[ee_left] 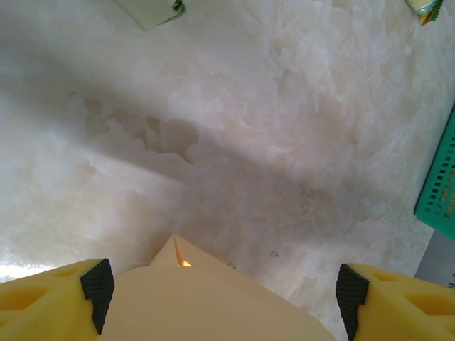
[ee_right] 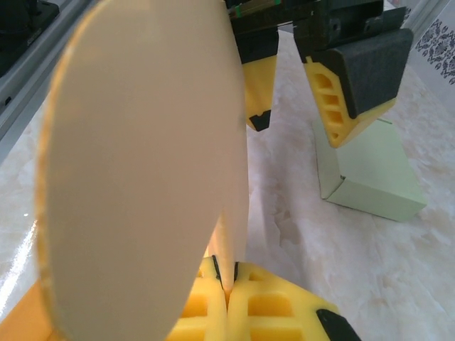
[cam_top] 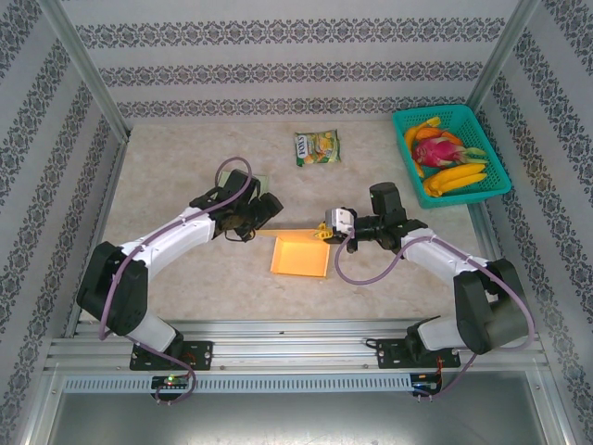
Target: Fold the paper box
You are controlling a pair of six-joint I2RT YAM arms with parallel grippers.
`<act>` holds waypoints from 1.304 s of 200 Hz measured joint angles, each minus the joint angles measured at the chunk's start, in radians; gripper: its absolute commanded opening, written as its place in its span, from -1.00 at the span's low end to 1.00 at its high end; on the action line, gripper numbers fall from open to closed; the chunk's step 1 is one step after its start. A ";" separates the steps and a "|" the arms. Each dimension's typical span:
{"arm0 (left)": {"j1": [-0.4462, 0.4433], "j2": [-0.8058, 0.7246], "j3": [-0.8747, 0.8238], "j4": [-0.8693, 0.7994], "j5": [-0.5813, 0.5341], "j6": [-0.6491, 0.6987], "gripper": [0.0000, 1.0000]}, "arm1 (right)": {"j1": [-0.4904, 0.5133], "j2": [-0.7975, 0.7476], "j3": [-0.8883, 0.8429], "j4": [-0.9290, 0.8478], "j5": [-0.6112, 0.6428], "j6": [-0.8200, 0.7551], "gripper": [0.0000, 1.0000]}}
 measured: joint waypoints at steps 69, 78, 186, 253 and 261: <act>-0.065 -0.006 -0.060 0.007 -0.060 -0.092 0.54 | 0.031 0.001 -0.042 0.071 0.101 0.017 -1.00; -0.080 -0.008 -0.060 0.009 -0.061 -0.108 0.53 | 0.040 0.001 -0.048 0.085 0.120 0.017 -1.00; -0.178 -0.039 -0.073 0.018 -0.192 -0.204 0.29 | 0.093 -0.020 -0.135 0.203 0.240 0.039 -1.00; -0.225 -0.129 -0.166 0.026 -0.278 -0.209 0.27 | 0.135 -0.042 -0.163 0.197 0.305 0.072 -0.12; -0.231 -0.139 -0.177 0.027 -0.287 -0.211 0.26 | 0.140 -0.056 -0.168 0.196 0.317 0.073 -0.10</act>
